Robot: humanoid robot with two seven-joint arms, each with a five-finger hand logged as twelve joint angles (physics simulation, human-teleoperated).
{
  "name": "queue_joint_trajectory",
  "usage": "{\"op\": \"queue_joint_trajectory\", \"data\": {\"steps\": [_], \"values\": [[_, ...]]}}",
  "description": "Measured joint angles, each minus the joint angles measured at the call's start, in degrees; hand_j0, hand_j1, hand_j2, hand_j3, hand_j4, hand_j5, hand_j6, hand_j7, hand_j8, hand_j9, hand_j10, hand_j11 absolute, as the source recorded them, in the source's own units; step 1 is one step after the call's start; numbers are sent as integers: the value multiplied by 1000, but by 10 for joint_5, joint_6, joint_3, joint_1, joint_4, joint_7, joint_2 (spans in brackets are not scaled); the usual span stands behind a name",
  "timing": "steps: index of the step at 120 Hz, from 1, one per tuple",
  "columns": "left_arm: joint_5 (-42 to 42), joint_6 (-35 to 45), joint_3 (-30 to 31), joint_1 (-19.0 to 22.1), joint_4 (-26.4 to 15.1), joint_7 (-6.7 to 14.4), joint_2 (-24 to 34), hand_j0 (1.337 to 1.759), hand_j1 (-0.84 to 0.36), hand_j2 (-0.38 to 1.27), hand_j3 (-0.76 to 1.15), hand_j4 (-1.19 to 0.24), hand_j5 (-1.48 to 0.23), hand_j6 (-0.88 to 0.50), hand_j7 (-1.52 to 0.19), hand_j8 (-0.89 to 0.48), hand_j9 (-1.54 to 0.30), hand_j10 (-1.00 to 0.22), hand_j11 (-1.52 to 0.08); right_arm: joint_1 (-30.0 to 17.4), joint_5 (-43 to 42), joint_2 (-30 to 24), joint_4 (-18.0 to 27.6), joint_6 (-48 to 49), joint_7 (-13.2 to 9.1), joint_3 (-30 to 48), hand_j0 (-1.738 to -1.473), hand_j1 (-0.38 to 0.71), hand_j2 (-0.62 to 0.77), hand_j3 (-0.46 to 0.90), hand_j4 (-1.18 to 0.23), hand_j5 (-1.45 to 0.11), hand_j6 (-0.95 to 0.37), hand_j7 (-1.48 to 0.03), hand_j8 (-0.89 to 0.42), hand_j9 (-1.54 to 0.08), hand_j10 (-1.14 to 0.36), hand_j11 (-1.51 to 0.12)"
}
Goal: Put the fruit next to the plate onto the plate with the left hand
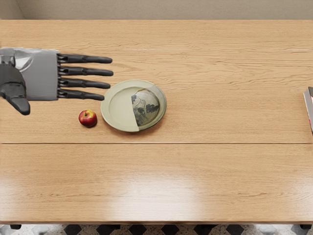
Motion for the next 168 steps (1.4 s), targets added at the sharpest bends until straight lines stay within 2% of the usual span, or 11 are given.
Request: {"op": "queue_joint_trajectory", "data": {"steps": [42, 62, 76, 88, 97, 110, 126, 150, 168], "values": [[17, 0, -13, -10, 0, 0, -5, 1658, 322, 2, 0, -14, -26, -13, -26, -14, -27, -16, -27, 0, -2, 0, 1, 0, 0, -1, -1658, -349, 0, 0, 0, 0, 0, 0, 0, 0, 0, 0], [216, 3, -52, -21, -1, 0, -28, 1658, 291, 8, 0, -43, -61, -43, -61, -43, -61, -45, -62, 2, -2, 0, 0, -1, 0, 0, -1658, -349, 0, 0, 0, 0, 0, 0, 0, 0, 0, 0], [372, 66, -60, -16, -2, 0, -86, 1658, 281, 10, 0, -55, -73, -54, -73, -55, -73, -56, -73, 3, -1, 0, 0, -1, 0, 0, -1658, -349, 0, 0, 0, 0, 0, 0, 0, 0, 0, 0], [497, 134, -61, 13, -3, 0, -122, 1658, 277, 11, 0, -59, -78, -60, -78, -60, -78, -60, -78, 3, -1, 0, 0, -1, 0, 0, -1658, -349, 0, 0, 0, 0, 0, 0, 0, 0, 0, 0], [586, 187, -62, 58, -3, 0, -156, 1658, 277, 11, 0, -61, -78, -62, -78, -62, -78, -61, -78, 3, -2, 0, 0, -1, 0, 0, -1658, -349, 0, 0, 0, 0, 0, 0, 0, 0, 0, 0], [685, 243, -62, 94, -4, 0, -160, 1658, 278, 12, 0, -63, -78, -63, -78, -63, -78, -63, -78, 3, -2, 0, -1, -1, 0, 0, -1658, -349, 0, 0, 0, 0, 0, 0, 0, 0, 0, 0], [799, 309, -62, 151, -4, 0, -214, 1658, 279, 13, 0, -63, -78, -64, -77, -64, -77, -63, -77, 3, -2, 0, -2, -1, 0, 0, -1658, -349, 0, 0, 0, 0, 0, 0, 0, 0, 0, 0], [866, 349, -62, 179, -2, 0, -219, 1658, 311, 8, 0, -37, -43, -38, -43, -38, -43, -37, -43, 4, -2, 0, -2, -1, 0, 0, -1658, -349, 0, 0, 0, 0, 0, 0, 0, 0, 0, 0], [917, 389, -61, 215, 3, 0, -251, 1658, 323, 7, 0, -28, -31, -29, -31, -29, -31, -27, -30, 5, -2, 0, -2, -1, 0, 0, -1658, -349, 0, 0, 0, 0, 0, 0, 0, 0, 0, 0]]}}
